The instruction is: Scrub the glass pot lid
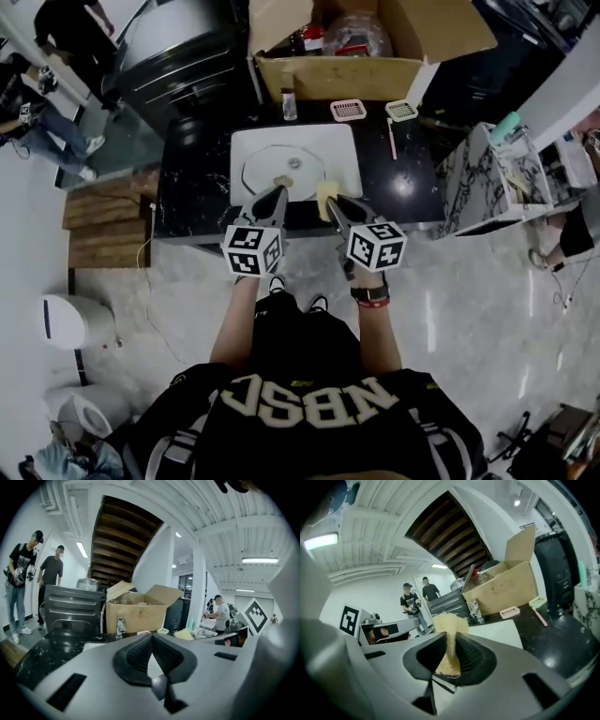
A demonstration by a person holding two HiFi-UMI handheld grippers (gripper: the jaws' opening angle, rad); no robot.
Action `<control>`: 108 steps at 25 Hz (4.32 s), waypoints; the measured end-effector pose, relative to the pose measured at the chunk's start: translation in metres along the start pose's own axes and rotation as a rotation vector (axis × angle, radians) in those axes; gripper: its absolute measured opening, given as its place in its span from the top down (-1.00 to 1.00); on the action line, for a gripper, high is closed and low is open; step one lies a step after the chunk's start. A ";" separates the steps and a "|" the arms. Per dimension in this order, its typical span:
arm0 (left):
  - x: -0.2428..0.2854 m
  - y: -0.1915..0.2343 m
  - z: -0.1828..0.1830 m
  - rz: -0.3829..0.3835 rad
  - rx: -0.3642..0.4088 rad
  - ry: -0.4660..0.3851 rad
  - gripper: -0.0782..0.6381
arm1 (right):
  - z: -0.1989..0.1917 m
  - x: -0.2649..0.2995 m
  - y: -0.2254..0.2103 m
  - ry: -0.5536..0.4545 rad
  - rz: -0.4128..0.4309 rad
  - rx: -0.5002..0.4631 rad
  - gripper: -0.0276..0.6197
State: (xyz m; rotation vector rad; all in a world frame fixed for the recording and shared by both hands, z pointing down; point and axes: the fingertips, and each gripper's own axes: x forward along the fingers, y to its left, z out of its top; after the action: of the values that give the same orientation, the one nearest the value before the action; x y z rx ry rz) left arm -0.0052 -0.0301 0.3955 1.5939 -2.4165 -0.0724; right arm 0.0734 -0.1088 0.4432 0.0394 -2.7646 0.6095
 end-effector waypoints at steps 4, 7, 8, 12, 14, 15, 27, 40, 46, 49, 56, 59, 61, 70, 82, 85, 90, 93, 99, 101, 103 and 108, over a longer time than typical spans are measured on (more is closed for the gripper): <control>0.007 0.053 -0.012 0.088 -0.020 0.046 0.74 | 0.009 0.050 0.002 0.032 0.046 -0.007 0.70; 0.013 0.092 -0.015 0.137 -0.048 0.069 0.74 | 0.018 0.087 0.003 0.059 0.067 -0.012 0.70; 0.016 0.103 -0.015 0.146 -0.056 0.069 0.74 | 0.023 0.098 0.005 0.063 0.076 -0.025 0.70; 0.034 0.140 -0.005 0.145 -0.061 0.054 0.74 | 0.043 0.143 0.017 0.061 0.100 -0.076 0.70; 0.042 0.150 -0.006 0.134 -0.058 0.060 0.74 | 0.046 0.157 0.018 0.065 0.099 -0.085 0.70; 0.046 0.154 -0.010 0.130 -0.064 0.069 0.74 | 0.045 0.163 0.017 0.074 0.098 -0.089 0.70; 0.073 0.198 -0.090 0.333 -0.283 0.280 0.74 | 0.015 0.225 -0.011 0.281 0.239 -0.135 0.70; 0.071 0.216 -0.163 0.498 -0.294 0.515 0.50 | -0.018 0.253 -0.022 0.422 0.402 -0.179 0.70; 0.077 0.222 -0.199 0.403 -0.329 0.712 0.22 | -0.018 0.268 -0.026 0.416 0.403 -0.145 0.70; 0.081 0.220 -0.215 0.349 -0.389 0.817 0.08 | -0.015 0.271 -0.027 0.410 0.397 -0.134 0.70; 0.090 0.220 -0.246 0.326 -0.683 0.938 -0.11 | -0.016 0.272 -0.023 0.412 0.412 -0.132 0.70; 0.090 0.220 -0.257 0.322 -0.731 1.003 -0.13 | -0.015 0.272 -0.022 0.408 0.417 -0.133 0.70; 0.094 0.223 -0.258 0.337 -0.775 0.998 -0.13 | -0.016 0.272 -0.022 0.408 0.417 -0.132 0.70; 0.093 0.237 -0.265 0.445 -0.760 1.051 0.05 | -0.016 0.268 -0.029 0.402 0.403 -0.120 0.70; 0.096 0.247 -0.240 0.459 -0.978 0.728 0.56 | -0.027 0.267 -0.028 0.414 0.415 -0.105 0.70; 0.094 0.242 -0.230 0.431 -1.000 0.663 0.57 | -0.029 0.266 -0.029 0.418 0.411 -0.104 0.70; 0.087 0.236 -0.211 0.410 -1.046 0.537 0.60 | -0.030 0.267 -0.036 0.426 0.391 -0.086 0.70; 0.082 0.234 -0.200 0.392 -1.078 0.462 0.61 | -0.032 0.270 -0.040 0.427 0.386 -0.080 0.70; 0.065 0.236 -0.175 0.423 -1.041 0.388 0.61 | -0.039 0.283 -0.040 0.437 0.390 -0.086 0.70; 0.056 0.238 -0.171 0.452 -1.024 0.373 0.61 | -0.042 0.289 -0.034 0.440 0.406 -0.095 0.70; 0.048 0.240 -0.166 0.477 -0.998 0.352 0.61 | -0.045 0.295 -0.025 0.443 0.434 -0.110 0.70; 0.038 0.242 -0.158 0.506 -0.911 0.329 0.61 | -0.057 0.311 0.000 0.456 0.513 -0.150 0.71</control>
State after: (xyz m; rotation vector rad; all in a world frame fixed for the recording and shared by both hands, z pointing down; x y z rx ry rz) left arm -0.2009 0.0469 0.5976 0.5335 -1.9768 -0.6471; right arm -0.2057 -0.0730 0.5871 -0.7628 -2.3541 0.4509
